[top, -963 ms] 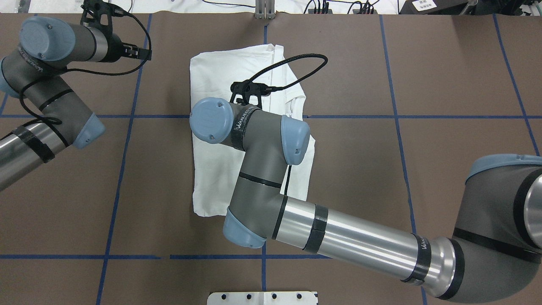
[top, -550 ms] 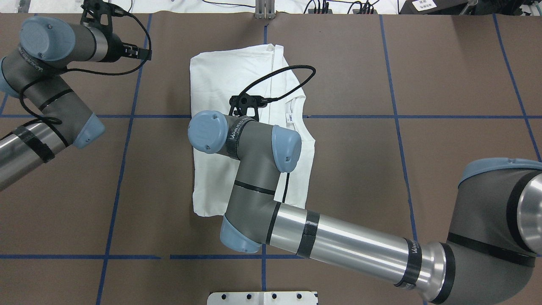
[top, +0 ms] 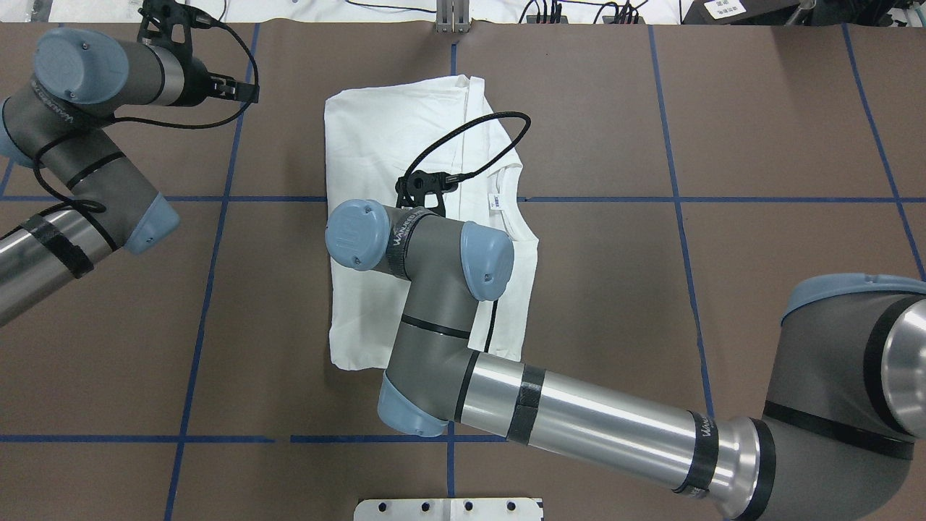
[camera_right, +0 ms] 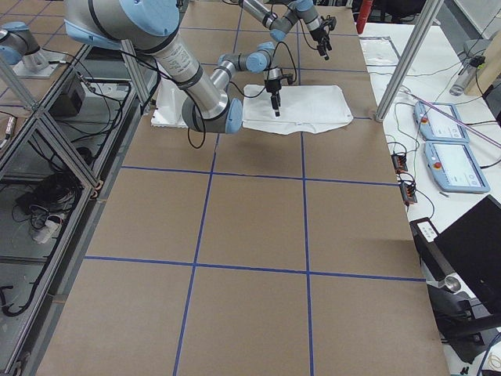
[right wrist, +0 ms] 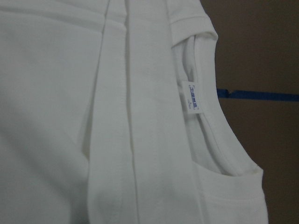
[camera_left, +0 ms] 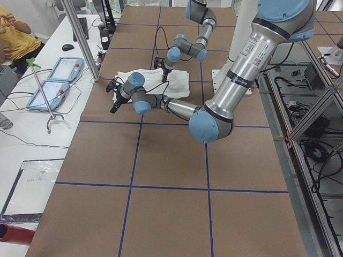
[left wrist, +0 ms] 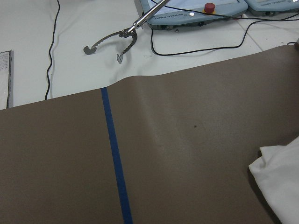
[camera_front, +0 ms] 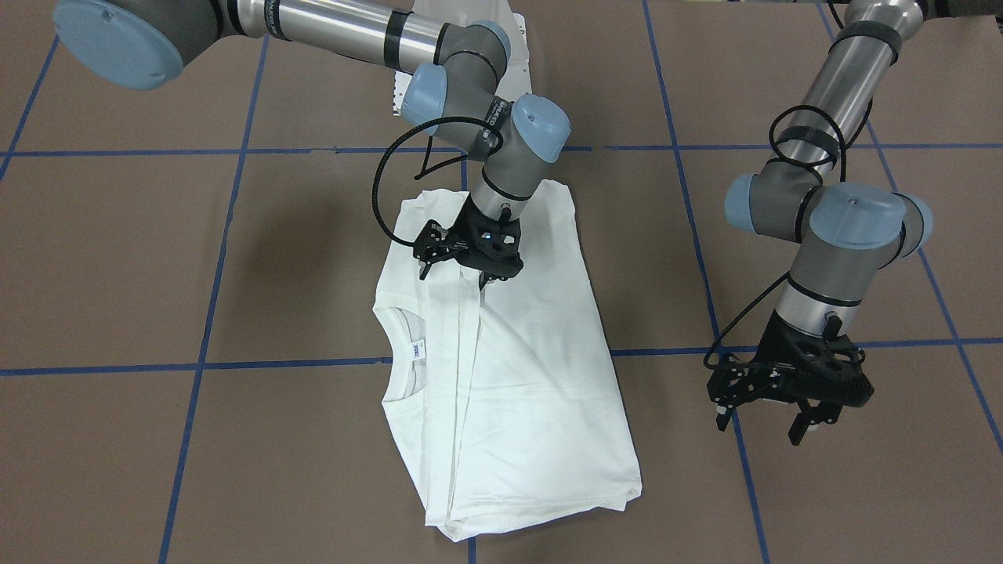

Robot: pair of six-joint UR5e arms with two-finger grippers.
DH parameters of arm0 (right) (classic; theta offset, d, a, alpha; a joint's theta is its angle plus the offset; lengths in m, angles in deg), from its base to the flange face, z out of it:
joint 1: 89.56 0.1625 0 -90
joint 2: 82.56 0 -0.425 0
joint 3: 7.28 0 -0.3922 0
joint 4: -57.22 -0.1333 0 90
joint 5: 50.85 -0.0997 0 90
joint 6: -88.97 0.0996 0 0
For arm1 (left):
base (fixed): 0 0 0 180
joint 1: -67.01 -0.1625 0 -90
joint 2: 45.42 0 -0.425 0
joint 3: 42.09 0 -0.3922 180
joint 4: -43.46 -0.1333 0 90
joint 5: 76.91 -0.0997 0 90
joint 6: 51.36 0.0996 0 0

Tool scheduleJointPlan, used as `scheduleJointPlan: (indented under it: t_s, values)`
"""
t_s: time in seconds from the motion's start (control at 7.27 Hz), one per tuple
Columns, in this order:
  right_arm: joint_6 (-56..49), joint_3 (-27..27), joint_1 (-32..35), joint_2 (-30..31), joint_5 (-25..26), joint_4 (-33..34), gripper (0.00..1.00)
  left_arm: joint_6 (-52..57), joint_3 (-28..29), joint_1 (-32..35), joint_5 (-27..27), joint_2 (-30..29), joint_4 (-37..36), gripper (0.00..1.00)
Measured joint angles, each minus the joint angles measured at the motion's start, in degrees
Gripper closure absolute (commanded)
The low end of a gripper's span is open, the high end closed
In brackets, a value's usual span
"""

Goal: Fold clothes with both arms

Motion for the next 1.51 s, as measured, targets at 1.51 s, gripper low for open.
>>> scheduleJointPlan:
  t_s: [1.51]
  values:
    - [-8.8, -32.0, 3.3, 22.7, -1.7, 1.1, 0.0, 0.0, 0.0, 0.0, 0.0, 0.1, 0.0, 0.0]
